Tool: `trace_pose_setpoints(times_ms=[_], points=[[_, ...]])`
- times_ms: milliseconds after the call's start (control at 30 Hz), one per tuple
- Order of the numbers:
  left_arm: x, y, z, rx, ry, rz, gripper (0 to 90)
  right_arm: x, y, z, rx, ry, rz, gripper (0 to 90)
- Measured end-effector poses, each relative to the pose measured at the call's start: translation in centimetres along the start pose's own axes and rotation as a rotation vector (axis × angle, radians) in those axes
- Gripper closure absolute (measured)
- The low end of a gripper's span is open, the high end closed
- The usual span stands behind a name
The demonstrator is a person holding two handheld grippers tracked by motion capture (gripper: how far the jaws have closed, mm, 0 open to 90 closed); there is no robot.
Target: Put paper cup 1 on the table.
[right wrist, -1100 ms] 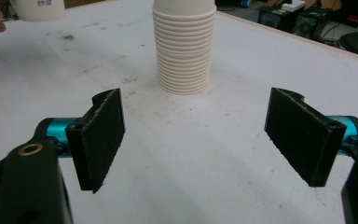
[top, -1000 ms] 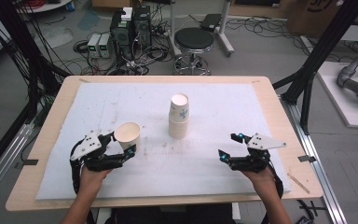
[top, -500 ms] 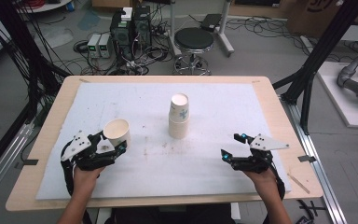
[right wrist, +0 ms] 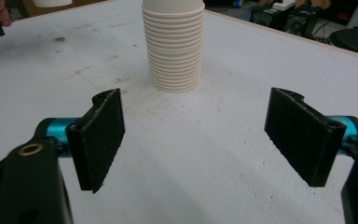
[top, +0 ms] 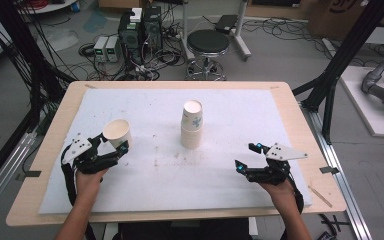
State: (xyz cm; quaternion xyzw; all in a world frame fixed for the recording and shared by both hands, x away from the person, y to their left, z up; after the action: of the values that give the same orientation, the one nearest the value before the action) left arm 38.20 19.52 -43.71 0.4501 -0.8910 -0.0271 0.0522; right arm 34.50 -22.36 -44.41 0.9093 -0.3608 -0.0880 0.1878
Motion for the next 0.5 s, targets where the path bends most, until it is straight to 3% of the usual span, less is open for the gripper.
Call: trace_pose_setpoints(times_ms=[233,500], points=[[-3.2,0.1,0.7,-0.029,0.031,-0.065,29.7,0.1,0.3,0.1,-0.002,0.003,0.001,20.7],[-4.4,0.0,3.0,-0.156,0.036,-0.119,30.1,-0.1,0.5,0.2,-0.003,0.005,-0.002,20.7]])
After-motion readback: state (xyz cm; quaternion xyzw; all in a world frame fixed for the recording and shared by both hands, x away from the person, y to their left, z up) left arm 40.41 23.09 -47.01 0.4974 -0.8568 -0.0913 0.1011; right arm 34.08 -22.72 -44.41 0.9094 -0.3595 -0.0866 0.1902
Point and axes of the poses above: each handheld gripper's, and its own axes: y roughly backward along the jaws, z roughly out of its underside, x roughly to its right, the point moved 9 cm from there along -y, roughly forward along the jaws, and after that the axes turned 1 degree about -y, right-handed, at the moved point
